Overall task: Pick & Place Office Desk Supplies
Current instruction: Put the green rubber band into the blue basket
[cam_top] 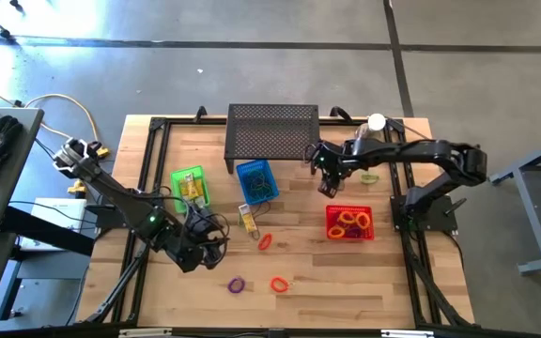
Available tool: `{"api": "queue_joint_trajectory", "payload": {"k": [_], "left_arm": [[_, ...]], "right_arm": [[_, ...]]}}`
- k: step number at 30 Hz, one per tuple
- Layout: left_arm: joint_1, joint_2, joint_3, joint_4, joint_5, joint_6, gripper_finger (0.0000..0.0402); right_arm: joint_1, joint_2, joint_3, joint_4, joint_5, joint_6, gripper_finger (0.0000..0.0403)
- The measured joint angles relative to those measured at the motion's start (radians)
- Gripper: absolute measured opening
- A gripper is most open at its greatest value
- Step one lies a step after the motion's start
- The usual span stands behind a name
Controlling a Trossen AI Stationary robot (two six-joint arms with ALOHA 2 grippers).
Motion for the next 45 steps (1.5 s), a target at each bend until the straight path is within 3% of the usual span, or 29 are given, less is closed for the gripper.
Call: {"api": "queue_joint_trajectory", "payload": {"k": [9, 29, 36, 45], "left_arm": [[0.025, 0.044, 0.0, 0.003, 0.0, 0.05, 0.0186], [0.007, 0.045, 0.0, 0.007, 0.017, 0.053, 0.0186], [0.007, 0.045, 0.0, 0.007, 0.016, 0.053, 0.0186], [0.007, 0.045, 0.0, 0.007, 0.016, 0.051, 0.0186]], "right_arm": [[0.001, 0.003, -0.005, 0.005, 0.007, -0.076, 0.0227], [-0.005, 0.133, -0.005, 0.036, 0.011, -0.147, 0.0228], [-0.005, 0.134, -0.005, 0.03, 0.036, -0.148, 0.0228], [0.004, 0.134, -0.046, 0.041, -0.008, -0.166, 0.0228]]}}
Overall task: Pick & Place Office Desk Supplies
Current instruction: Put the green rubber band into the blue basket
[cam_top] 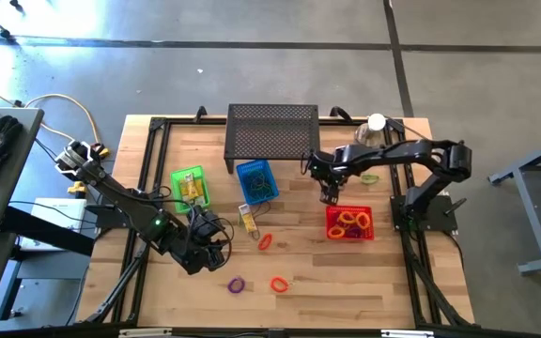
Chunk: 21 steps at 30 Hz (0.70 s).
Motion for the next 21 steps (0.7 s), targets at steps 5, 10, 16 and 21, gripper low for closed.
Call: {"api": "queue_joint_trajectory", "payload": {"k": [5, 10, 16, 21], "left_arm": [[0.0, 0.0, 0.0, 0.0, 0.0, -0.001, 0.0186], [0.0, 0.0, 0.0, 0.0, 0.0, -0.001, 0.0186], [0.0, 0.0, 0.0, 0.0, -0.001, -0.001, 0.0186], [0.0, 0.0, 0.0, 0.0, -0.002, -0.001, 0.0186]], "right_arm": [[0.029, 0.003, -0.009, 0.006, 0.011, -0.059, 0.0228], [0.026, 0.003, -0.009, 0.02, 0.021, -0.091, 0.0228], [0.001, 0.012, -0.009, 0.032, 0.037, -0.11, 0.0228], [-0.01, 0.054, -0.008, 0.053, 0.036, -0.128, 0.0228]]}}
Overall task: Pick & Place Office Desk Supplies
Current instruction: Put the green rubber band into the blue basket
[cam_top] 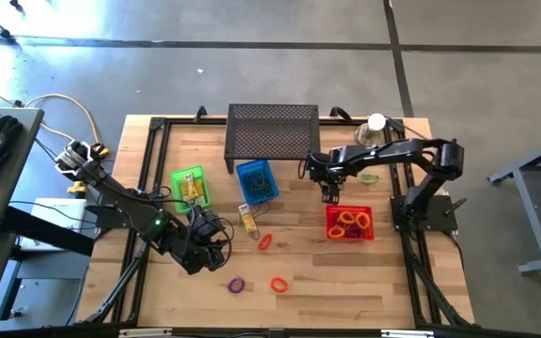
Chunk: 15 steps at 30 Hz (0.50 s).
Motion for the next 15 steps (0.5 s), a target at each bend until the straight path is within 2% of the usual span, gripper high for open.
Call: {"api": "queue_joint_trajectory", "payload": {"k": [5, 10, 15], "left_arm": [[0.0, 0.0, 0.0, 0.0, 0.0, 0.009, 0.0186], [0.0, 0.0, 0.001, 0.003, 0.0, 0.022, 0.0186], [0.0, 0.0, 0.001, 0.003, 0.001, 0.022, 0.0186]], "right_arm": [[-0.006, 0.044, 0.004, 0.023, 0.02, -0.013, 0.0228], [-0.035, 0.062, 0.003, 0.029, -0.017, -0.009, 0.0226], [-0.079, 0.064, 0.003, 0.024, -0.09, 0.02, 0.0181]]}}
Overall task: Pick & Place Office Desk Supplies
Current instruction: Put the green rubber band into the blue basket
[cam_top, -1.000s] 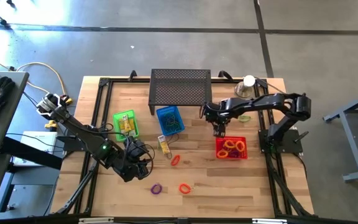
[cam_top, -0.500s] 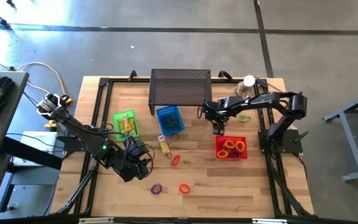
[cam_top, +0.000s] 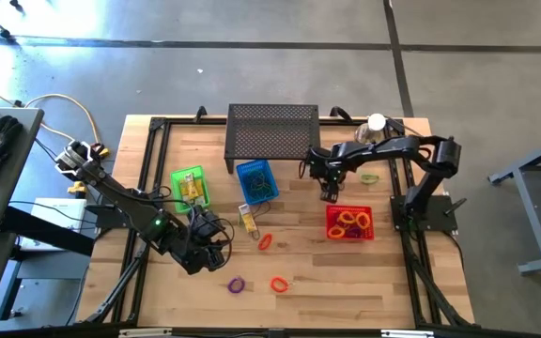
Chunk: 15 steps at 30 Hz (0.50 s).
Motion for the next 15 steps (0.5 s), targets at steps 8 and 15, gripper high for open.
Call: {"api": "queue_joint_trajectory", "payload": {"k": [8, 15], "left_arm": [[0.0, 0.0, 0.0, 0.0, 0.002, 0.0, 0.0186], [0.0, 0.0, 0.0, 0.0, 0.002, 0.0, 0.0186]], "right_arm": [[-0.009, 0.001, -0.001, -0.01, 0.005, 0.011, 0.0032], [0.012, -0.015, -0.002, -0.021, 0.064, 0.024, 0.0003]]}}
